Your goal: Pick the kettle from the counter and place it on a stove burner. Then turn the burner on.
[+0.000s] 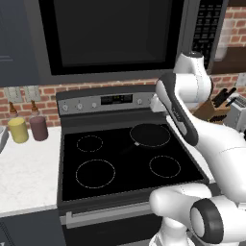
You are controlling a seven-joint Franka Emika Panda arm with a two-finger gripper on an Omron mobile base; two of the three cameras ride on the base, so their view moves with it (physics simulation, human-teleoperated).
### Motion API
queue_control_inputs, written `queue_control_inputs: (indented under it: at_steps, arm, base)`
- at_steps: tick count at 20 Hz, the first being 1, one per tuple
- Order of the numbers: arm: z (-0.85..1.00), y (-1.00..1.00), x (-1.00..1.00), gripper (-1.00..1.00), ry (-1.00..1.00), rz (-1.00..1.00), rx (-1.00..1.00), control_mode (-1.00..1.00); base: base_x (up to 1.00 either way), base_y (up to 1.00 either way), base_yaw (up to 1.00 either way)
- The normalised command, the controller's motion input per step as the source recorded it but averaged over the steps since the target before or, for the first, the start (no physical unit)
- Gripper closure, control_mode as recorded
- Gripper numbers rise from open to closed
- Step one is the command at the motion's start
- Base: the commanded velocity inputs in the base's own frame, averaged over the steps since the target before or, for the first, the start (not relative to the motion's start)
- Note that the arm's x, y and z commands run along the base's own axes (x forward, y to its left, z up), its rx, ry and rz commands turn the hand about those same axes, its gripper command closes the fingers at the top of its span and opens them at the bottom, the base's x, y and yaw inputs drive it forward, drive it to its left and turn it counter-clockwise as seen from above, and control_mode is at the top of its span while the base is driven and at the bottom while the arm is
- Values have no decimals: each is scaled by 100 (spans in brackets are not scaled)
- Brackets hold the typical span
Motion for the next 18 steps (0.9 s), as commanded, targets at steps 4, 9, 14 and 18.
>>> queue_control_inputs:
  at_steps: [4, 9, 14, 18]
  arm:
    - [0, -22, -5, -100, -2, 0, 11, -100]
    - [0, -93, -79, -100, -13, -16, 19, -100]
    - [0, -100, -89, -100, -25, -21, 8, -100]
    - [0, -100, -68, -100, -19, -21, 3, -100]
  base:
    - [0, 0, 0]
    - [0, 0, 0]
    - [0, 0, 0]
    - [0, 0, 0]
